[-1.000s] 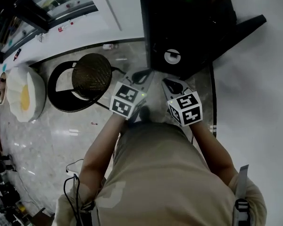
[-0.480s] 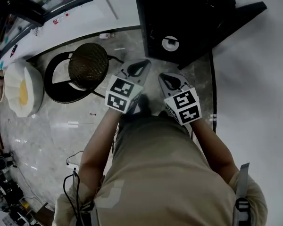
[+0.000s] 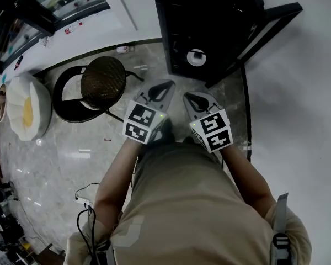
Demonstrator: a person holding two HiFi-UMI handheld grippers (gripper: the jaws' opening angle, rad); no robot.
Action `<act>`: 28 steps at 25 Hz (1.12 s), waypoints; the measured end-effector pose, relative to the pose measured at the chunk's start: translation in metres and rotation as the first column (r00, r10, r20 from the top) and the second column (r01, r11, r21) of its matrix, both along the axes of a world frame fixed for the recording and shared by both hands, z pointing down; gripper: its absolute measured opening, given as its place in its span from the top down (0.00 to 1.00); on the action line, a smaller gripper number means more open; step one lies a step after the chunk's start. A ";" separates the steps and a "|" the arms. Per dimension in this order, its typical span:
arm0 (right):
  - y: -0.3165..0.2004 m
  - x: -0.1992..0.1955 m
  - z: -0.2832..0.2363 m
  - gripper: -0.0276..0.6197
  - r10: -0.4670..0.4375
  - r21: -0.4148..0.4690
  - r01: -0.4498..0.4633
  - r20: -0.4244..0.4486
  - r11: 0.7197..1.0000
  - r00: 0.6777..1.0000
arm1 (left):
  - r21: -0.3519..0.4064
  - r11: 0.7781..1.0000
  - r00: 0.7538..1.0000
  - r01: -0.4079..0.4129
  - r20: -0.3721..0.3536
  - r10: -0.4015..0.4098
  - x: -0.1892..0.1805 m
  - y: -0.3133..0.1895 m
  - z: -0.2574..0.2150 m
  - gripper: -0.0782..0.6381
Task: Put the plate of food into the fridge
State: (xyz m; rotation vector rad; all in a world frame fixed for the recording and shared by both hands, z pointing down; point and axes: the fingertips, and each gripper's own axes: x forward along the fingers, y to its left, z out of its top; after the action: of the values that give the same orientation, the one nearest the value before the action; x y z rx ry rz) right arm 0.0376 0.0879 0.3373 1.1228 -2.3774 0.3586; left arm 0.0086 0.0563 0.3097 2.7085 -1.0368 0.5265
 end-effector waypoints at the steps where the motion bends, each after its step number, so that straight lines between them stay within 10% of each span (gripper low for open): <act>1: 0.004 0.002 -0.001 0.91 0.002 0.003 -0.002 0.003 1.000 1.000 | 0.002 1.000 1.000 0.002 -0.001 -0.002 0.002 0.005 -0.002 0.88; 28: 0.041 0.042 0.015 0.92 0.029 -0.065 -0.026 0.053 0.998 0.998 | 0.007 1.000 0.996 -0.004 0.084 0.004 0.021 0.055 -0.001 0.88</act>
State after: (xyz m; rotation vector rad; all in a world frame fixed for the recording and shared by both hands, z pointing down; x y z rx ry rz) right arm 0.0795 0.1291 0.3518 1.1305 -2.3810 0.4774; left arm 0.0295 0.1117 0.3087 2.7159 -1.0558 0.6437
